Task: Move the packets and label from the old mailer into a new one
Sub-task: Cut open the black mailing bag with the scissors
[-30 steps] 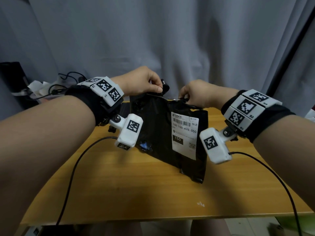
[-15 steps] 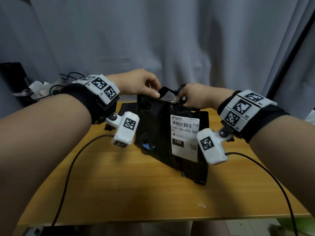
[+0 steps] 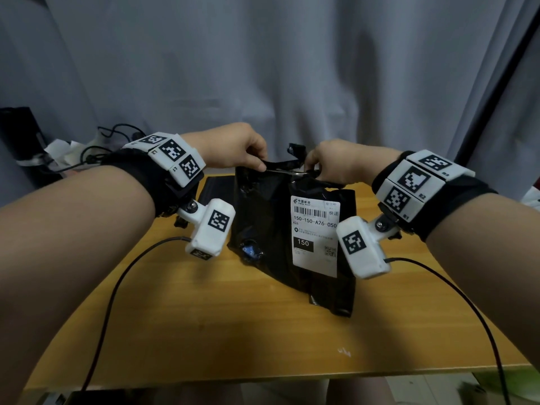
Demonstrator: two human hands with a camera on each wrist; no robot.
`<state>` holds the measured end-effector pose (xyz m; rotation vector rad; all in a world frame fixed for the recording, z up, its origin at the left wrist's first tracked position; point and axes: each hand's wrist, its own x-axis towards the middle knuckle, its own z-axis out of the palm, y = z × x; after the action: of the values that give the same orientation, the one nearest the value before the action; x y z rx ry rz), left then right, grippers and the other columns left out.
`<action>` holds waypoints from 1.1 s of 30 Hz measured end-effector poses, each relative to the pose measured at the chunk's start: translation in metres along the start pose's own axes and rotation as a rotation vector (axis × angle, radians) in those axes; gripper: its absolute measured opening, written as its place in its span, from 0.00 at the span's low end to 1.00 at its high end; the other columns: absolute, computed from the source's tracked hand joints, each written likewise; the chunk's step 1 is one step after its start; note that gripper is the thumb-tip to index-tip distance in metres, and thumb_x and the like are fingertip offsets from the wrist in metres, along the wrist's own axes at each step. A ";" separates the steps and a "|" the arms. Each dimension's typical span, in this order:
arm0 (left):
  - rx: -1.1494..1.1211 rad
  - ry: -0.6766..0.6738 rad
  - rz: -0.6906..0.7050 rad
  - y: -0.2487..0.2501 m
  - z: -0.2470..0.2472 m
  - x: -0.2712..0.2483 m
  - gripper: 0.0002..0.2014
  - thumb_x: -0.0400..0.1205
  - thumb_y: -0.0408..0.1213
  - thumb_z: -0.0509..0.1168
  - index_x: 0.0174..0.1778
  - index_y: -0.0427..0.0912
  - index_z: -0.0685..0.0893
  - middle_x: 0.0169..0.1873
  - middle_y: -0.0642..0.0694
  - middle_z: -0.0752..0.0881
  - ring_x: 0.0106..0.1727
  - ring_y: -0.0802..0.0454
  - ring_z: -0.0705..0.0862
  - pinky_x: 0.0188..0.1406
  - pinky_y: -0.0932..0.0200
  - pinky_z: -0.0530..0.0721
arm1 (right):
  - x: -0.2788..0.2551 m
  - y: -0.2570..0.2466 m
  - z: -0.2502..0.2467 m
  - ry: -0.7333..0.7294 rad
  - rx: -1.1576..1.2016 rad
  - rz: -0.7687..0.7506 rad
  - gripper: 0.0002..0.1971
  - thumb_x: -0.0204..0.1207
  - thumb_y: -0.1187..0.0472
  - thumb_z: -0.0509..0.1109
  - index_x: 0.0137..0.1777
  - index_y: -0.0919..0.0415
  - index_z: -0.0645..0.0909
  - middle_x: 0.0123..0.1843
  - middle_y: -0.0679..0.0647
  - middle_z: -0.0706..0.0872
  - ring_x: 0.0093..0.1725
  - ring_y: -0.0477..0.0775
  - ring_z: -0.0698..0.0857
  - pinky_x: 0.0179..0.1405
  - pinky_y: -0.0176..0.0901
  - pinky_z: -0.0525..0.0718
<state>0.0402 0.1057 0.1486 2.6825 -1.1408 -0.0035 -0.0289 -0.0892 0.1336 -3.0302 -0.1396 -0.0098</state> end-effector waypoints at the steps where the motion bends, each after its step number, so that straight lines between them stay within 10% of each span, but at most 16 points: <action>1: -0.023 0.020 0.002 0.001 -0.001 0.000 0.07 0.77 0.37 0.71 0.48 0.40 0.88 0.41 0.42 0.90 0.44 0.47 0.86 0.47 0.57 0.81 | -0.001 -0.001 0.000 -0.017 0.006 -0.001 0.13 0.76 0.57 0.69 0.60 0.54 0.82 0.43 0.52 0.80 0.41 0.55 0.80 0.40 0.40 0.76; 4: -0.081 0.075 0.009 0.005 -0.001 0.000 0.06 0.77 0.37 0.71 0.46 0.40 0.89 0.41 0.41 0.90 0.43 0.48 0.86 0.48 0.56 0.82 | -0.001 -0.006 0.000 -0.073 0.045 0.003 0.15 0.77 0.56 0.67 0.63 0.57 0.78 0.47 0.55 0.81 0.33 0.52 0.79 0.27 0.41 0.78; 9: -0.099 0.091 0.029 0.015 0.001 0.002 0.06 0.77 0.36 0.71 0.46 0.38 0.89 0.39 0.41 0.89 0.39 0.51 0.84 0.44 0.59 0.81 | 0.002 -0.013 0.004 -0.053 0.048 -0.021 0.19 0.75 0.47 0.69 0.61 0.57 0.80 0.50 0.53 0.82 0.47 0.55 0.79 0.44 0.40 0.74; 16: -0.135 0.115 -0.011 0.007 -0.003 0.001 0.05 0.77 0.37 0.71 0.45 0.40 0.89 0.31 0.53 0.85 0.33 0.61 0.81 0.36 0.71 0.76 | -0.001 -0.014 -0.001 -0.012 0.102 -0.036 0.14 0.73 0.50 0.73 0.55 0.55 0.84 0.28 0.47 0.78 0.26 0.49 0.78 0.24 0.37 0.73; 22: -0.193 0.129 -0.013 0.008 -0.001 0.005 0.05 0.76 0.37 0.72 0.45 0.40 0.89 0.30 0.54 0.85 0.29 0.65 0.80 0.31 0.77 0.75 | 0.009 -0.021 -0.003 -0.100 -0.007 -0.035 0.30 0.69 0.35 0.70 0.59 0.61 0.82 0.48 0.57 0.86 0.50 0.61 0.85 0.45 0.44 0.79; 33: -0.282 0.202 -0.061 -0.013 -0.005 0.000 0.06 0.77 0.36 0.71 0.47 0.39 0.89 0.35 0.47 0.87 0.33 0.63 0.82 0.36 0.77 0.78 | 0.030 -0.033 0.005 -0.036 0.014 -0.058 0.31 0.54 0.28 0.75 0.51 0.50 0.86 0.41 0.48 0.85 0.49 0.55 0.84 0.55 0.52 0.84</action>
<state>0.0505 0.1154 0.1509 2.4044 -0.9219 0.0874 -0.0020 -0.0537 0.1326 -3.0123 -0.2295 0.0405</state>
